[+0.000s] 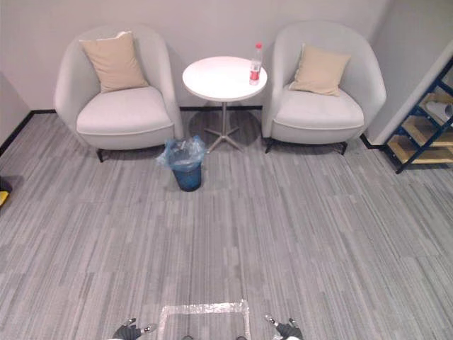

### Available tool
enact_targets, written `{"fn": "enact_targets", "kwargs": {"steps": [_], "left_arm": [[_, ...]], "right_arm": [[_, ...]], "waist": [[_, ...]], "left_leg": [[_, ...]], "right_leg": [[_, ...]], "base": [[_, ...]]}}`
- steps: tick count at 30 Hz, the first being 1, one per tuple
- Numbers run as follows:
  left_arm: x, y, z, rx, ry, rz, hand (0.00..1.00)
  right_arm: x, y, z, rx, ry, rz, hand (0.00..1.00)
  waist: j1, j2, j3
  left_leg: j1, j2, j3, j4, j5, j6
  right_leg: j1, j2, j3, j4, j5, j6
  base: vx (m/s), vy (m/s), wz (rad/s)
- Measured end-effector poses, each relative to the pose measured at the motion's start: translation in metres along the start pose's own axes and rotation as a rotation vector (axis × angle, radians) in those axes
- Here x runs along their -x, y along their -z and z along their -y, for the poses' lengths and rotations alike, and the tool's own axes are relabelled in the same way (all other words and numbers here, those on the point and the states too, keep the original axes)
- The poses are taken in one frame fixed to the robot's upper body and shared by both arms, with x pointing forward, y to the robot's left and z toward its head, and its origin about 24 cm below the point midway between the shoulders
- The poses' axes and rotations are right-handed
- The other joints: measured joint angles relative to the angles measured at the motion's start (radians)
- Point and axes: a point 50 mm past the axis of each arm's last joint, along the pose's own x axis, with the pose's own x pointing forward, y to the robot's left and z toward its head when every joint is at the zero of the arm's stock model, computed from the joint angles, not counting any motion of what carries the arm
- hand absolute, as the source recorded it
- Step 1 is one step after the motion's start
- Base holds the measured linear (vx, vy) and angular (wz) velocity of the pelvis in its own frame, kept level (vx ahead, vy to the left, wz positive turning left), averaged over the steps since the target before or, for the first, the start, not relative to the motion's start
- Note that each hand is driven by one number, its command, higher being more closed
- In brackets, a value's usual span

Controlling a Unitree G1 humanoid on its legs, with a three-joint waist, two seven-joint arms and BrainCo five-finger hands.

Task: Gather rubbish on tea table into small bin, then transfer packed bag to large trash can.

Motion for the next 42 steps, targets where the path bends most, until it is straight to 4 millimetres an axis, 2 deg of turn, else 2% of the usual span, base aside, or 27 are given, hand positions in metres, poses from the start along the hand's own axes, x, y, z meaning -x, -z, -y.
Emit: {"fn": "enact_targets", "kwargs": {"steps": [10,13,17,18,19,21,22,24,27,28,29,30,31,33,34,35,36,37,38,39,40,41,42], "left_arm": [[0.000,0.001,-0.001,-0.002,0.003,-0.006,0.00],[-0.001,-0.004,-0.001,-0.007,0.004,0.005,0.00],[-0.003,-0.012,0.000,-0.005,0.007,0.022,0.00],[-0.004,-0.016,-0.002,0.001,0.003,0.033,0.00],[-0.004,-0.018,-0.002,0.006,0.002,0.040,0.00],[-0.004,-0.023,-0.001,0.061,-0.004,0.065,0.00],[-0.004,-0.025,0.000,0.084,-0.006,0.070,0.00],[-0.005,-0.030,0.006,0.117,0.003,0.085,0.00],[-0.005,-0.035,0.010,0.141,0.014,0.094,0.00],[-0.005,-0.039,0.015,0.150,0.026,0.110,0.00],[-0.004,-0.040,0.022,0.158,0.042,0.123,0.00],[-0.003,-0.041,0.028,0.179,0.054,0.131,0.00],[-0.004,-0.044,0.027,0.184,0.054,0.138,0.00],[-0.005,-0.048,0.021,0.175,0.047,0.149,0.00],[-0.005,-0.048,0.020,0.174,0.045,0.148,0.00],[-0.005,-0.047,0.020,0.172,0.043,0.140,0.00],[-0.005,-0.043,0.020,0.172,0.042,0.130,0.00],[-0.004,-0.042,0.020,0.172,0.043,0.129,0.00],[-0.004,-0.041,0.021,0.166,0.047,0.123,0.00],[-0.004,-0.042,0.023,0.154,0.056,0.120,0.00],[-0.004,-0.041,0.024,0.150,0.058,0.118,0.00],[-0.004,-0.042,0.030,0.139,0.075,0.115,0.00],[-0.004,-0.043,0.032,0.141,0.080,0.119,0.00]], "right_arm": [[0.001,0.002,0.002,-0.056,0.005,-0.009,0.00],[0.001,0.003,0.003,-0.083,0.009,-0.010,0.00],[0.001,0.001,0.005,-0.111,0.020,0.005,0.00],[0.001,0.002,0.006,-0.132,0.029,0.001,0.00],[0.001,0.002,0.007,-0.140,0.032,-0.001,0.00],[0.001,0.003,0.012,-0.164,0.054,0.004,0.00],[0.001,0.000,0.015,-0.167,0.061,0.017,0.00],[0.001,0.000,0.021,-0.161,0.080,0.013,0.00],[0.001,0.000,0.021,-0.165,0.087,0.014,0.00],[0.000,-0.002,0.020,-0.164,0.084,0.019,0.00],[-0.001,-0.005,0.019,-0.163,0.080,0.026,0.00],[-0.001,-0.009,0.019,-0.149,0.077,0.034,0.00],[-0.001,-0.009,0.009,-0.149,0.050,0.033,0.00],[-0.001,-0.008,-0.003,-0.149,0.021,0.029,0.00],[0.000,-0.007,-0.004,-0.150,0.020,0.028,0.00],[0.000,-0.004,-0.002,-0.139,0.024,0.019,0.00],[0.001,-0.001,-0.001,-0.130,0.023,0.014,0.00],[0.001,-0.003,-0.001,-0.127,0.020,0.018,0.00],[0.000,-0.008,-0.003,-0.126,0.010,0.032,0.00],[-0.002,-0.015,-0.004,-0.114,0.003,0.050,0.00],[-0.002,-0.017,-0.003,-0.107,0.003,0.057,0.00],[-0.004,-0.027,-0.001,-0.079,0.001,0.092,0.00],[-0.004,-0.032,0.000,-0.070,-0.003,0.113,0.00]], "waist": [[-0.004,-0.001,-0.002],[-0.006,0.001,-0.001],[-0.016,0.009,0.007],[-0.015,0.002,0.013],[-0.015,-0.001,0.017],[-0.012,0.004,0.033],[-0.011,0.013,0.034],[-0.014,0.024,0.044],[-0.012,0.024,0.049],[-0.011,0.027,0.050],[-0.001,0.034,0.049],[0.013,0.049,0.052],[0.022,0.031,0.046],[0.020,-0.011,0.045],[0.022,-0.016,0.044],[0.019,-0.019,0.045],[0.016,-0.020,0.045],[0.015,-0.018,0.046],[0.011,-0.013,0.050],[0.010,-0.005,0.057],[0.010,0.000,0.060],[0.006,0.030,0.075],[0.005,0.053,0.082]], "left_leg": [[-0.006,0.016,0.060,0.012,-0.011,-0.007],[-0.041,0.034,0.082,0.097,-0.060,-0.019],[-0.092,0.089,0.088,0.286,-0.158,-0.053],[-0.128,0.101,0.104,0.392,-0.169,-0.066],[-0.142,0.104,0.111,0.434,-0.169,-0.065],[-0.244,0.132,0.106,0.695,-0.156,-0.054],[-0.291,0.136,0.103,0.772,-0.166,-0.047],[-0.343,0.111,0.098,0.762,-0.233,-0.038],[-0.392,0.052,0.108,0.663,-0.231,-0.030],[-0.414,0.013,0.101,0.561,-0.195,-0.025],[-0.419,-0.009,0.080,0.447,-0.142,-0.042],[-0.428,-0.013,0.049,0.391,-0.071,0.001],[-0.438,-0.028,0.061,0.444,-0.080,0.034],[-0.425,-0.047,0.103,0.478,-0.154,0.044],[-0.414,-0.051,0.109,0.477,-0.162,0.042],[-0.376,-0.058,0.126,0.477,-0.183,0.059],[-0.322,-0.063,0.141,0.464,-0.213,0.073],[-0.303,-0.065,0.143,0.458,-0.225,0.075],[-0.254,-0.067,0.144,0.442,-0.246,0.079],[-0.175,-0.071,0.129,0.394,-0.250,0.081],[-0.146,-0.070,0.122,0.373,-0.250,0.081],[-0.046,-0.047,0.107,0.309,-0.250,0.081],[0.000,-0.024,0.108,0.295,-0.250,0.081]], "right_leg": [[-0.012,0.016,0.057,-0.028,0.032,-0.008],[-0.025,0.027,0.077,-0.010,0.026,-0.010],[-0.049,0.063,0.085,0.089,-0.052,-0.037],[-0.055,0.067,0.094,0.130,-0.090,-0.062],[-0.055,0.066,0.099,0.143,-0.099,-0.064],[-0.067,0.070,0.138,0.225,-0.153,-0.097],[-0.065,0.070,0.149,0.239,-0.167,-0.109],[-0.052,0.051,0.172,0.246,-0.184,-0.132],[-0.025,0.016,0.194,0.230,-0.209,-0.133],[-0.006,-0.003,0.202,0.206,-0.219,-0.122],[0.001,-0.010,0.216,0.192,-0.230,-0.114],[0.003,0.001,0.249,0.199,-0.259,-0.094],[0.006,-0.015,0.271,0.225,-0.286,-0.074],[-0.024,-0.041,0.292,0.341,-0.310,-0.029],[-0.038,-0.044,0.296,0.378,-0.311,-0.024],[-0.068,-0.043,0.298,0.496,-0.298,0.018],[-0.116,-0.045,0.291,0.642,-0.264,0.122],[-0.138,-0.045,0.284,0.706,-0.244,0.184],[-0.202,-0.052,0.249,0.871,-0.231,0.248],[-0.275,-0.077,0.150,1.008,-0.257,0.167],[-0.288,-0.084,0.119,1.028,-0.267,0.131],[-0.325,-0.091,0.006,1.036,-0.305,0.033],[-0.372,-0.087,-0.065,0.986,-0.325,-0.005]], "base": [[-0.04,-0.026,-0.18],[0.00,-0.042,-0.21],[0.03,-0.080,-0.07],[0.02,-0.102,-0.08],[0.04,-0.123,-0.21],[0.11,-0.123,-0.39],[0.19,-0.059,-0.36],[0.21,0.004,-0.23],[0.26,0.078,-0.17],[0.25,0.117,-0.25],[0.49,0.273,-0.66],[0.49,0.288,-0.89],[0.55,0.284,-0.81],[0.45,0.163,-0.47],[0.49,0.167,-0.36],[0.51,0.149,-0.32],[0.51,0.139,-0.31],[0.50,0.112,-0.27],[0.59,0.089,-0.17],[0.49,0.066,-0.13],[0.51,0.024,-0.13],[0.51,-0.036,-0.08],[0.51,-0.036,-0.02]]}}
